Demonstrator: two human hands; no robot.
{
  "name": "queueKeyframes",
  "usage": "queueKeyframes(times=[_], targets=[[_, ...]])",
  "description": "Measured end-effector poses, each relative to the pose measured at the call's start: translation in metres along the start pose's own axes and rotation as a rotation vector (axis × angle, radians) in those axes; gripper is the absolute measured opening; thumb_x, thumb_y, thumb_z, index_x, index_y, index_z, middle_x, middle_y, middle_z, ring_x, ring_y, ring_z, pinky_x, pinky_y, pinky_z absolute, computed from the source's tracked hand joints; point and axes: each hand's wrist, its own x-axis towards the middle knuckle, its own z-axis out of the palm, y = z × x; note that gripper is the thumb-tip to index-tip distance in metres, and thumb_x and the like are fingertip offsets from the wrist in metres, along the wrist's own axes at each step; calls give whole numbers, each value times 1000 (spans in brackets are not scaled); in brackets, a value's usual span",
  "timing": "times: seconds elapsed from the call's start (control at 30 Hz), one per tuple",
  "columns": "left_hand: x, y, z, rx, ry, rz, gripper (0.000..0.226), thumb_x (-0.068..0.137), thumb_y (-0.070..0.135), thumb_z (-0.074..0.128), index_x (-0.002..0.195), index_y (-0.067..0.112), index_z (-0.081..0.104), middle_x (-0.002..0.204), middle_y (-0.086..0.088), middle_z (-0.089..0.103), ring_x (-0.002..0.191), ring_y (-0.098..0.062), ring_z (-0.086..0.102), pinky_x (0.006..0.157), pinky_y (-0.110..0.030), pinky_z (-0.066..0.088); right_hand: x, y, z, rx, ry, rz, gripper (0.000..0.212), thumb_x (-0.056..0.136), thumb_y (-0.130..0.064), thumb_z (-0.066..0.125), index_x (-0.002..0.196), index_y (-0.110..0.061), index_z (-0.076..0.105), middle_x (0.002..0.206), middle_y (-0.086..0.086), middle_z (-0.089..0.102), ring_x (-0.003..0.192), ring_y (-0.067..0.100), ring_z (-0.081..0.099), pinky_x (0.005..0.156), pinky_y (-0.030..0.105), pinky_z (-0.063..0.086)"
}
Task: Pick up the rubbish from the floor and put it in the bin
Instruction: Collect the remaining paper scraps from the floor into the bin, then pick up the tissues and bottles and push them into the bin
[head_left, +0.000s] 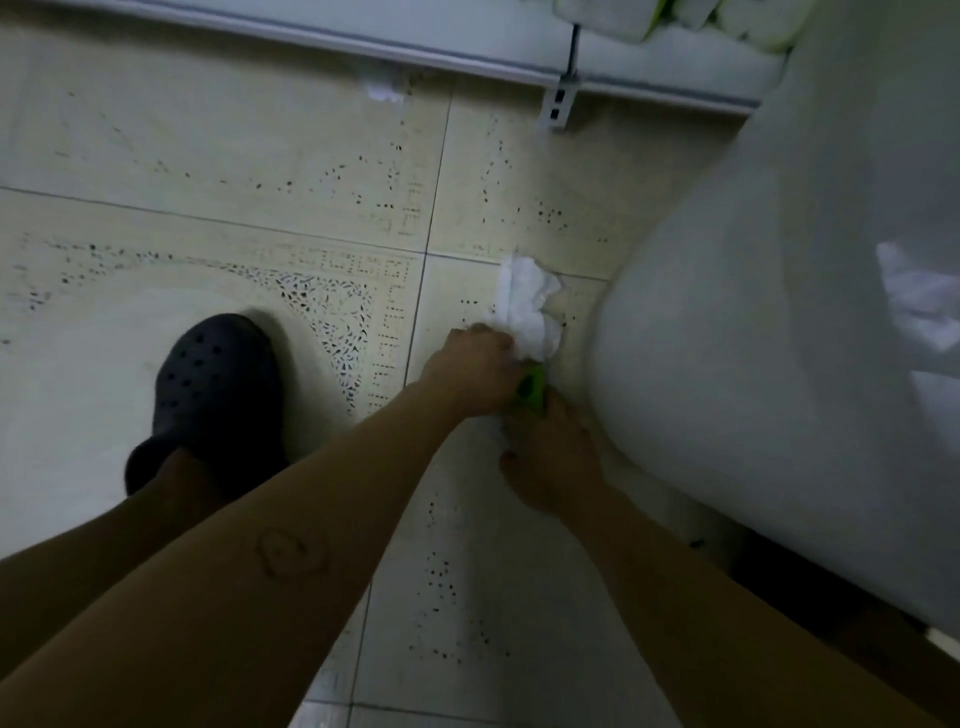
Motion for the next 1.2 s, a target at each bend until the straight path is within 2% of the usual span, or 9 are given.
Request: queueKeyframes(times=[0.3,0.43,0.53,0.6,0.67,0.87,1.0,1.07,1.2], targets=[[-72,-1,-16,-189,264,-238,20,86,6,60,105,12,64,101,-11,69,76,-19,62,67,-23,49,-56,-4,-18,98,-72,69,33,89,-8,43,120,-9,54,126,14,54,117,29,48,92,30,41],[-114,17,-53,-163,277,-261,33,86,9,62,119,10,60,107,-13,69,87,-24,66,74,-28,53,-96,-23,-48,122,-53,18,26,91,-13,45,109,-20,62,108,4,61,93,20,57,76,20,40],[-153,39,-86,-115,283,-212,19,89,16,57,98,4,69,100,-15,70,86,-26,63,69,-24,45,-132,-37,-84,193,7,-142,31,96,-9,35,81,-19,61,83,-1,48,64,7,48,60,13,39],[-180,59,-109,-119,319,-140,19,89,22,58,85,6,67,87,-14,68,75,-25,58,62,-24,39,-162,-48,-114,111,22,-194,21,92,-9,46,95,-7,67,95,8,59,78,17,61,63,10,34],[-203,85,-130,-130,382,-75,21,89,29,60,81,10,64,79,-9,65,73,-25,58,61,-25,38,-187,-59,-141,223,137,-146,27,84,-10,58,108,-16,69,115,11,62,100,26,60,72,11,30],[-239,192,-162,-302,532,185,29,83,35,66,66,16,52,72,-12,67,73,-28,65,68,-35,48,-257,-35,-235,497,607,-132,29,78,-5,64,102,-18,71,109,13,66,94,25,62,69,7,30],[-239,256,-146,-214,484,286,22,82,34,68,89,15,59,79,-1,66,87,-25,64,67,-29,42,-287,22,-270,482,624,-10,47,79,-15,70,125,-18,61,124,14,61,106,20,58,65,-6,29],[-233,274,-132,-46,396,303,43,80,38,70,115,16,58,110,-4,66,107,-24,60,83,-29,46,-295,49,-269,468,613,65,47,79,-22,70,125,-19,60,126,9,61,114,23,57,75,6,32],[-229,266,-119,117,445,226,60,81,42,67,133,19,49,137,-8,52,125,-27,50,102,-42,43,-299,49,-248,577,740,82,16,81,-22,64,97,-18,68,89,-4,64,85,15,60,65,14,33]])
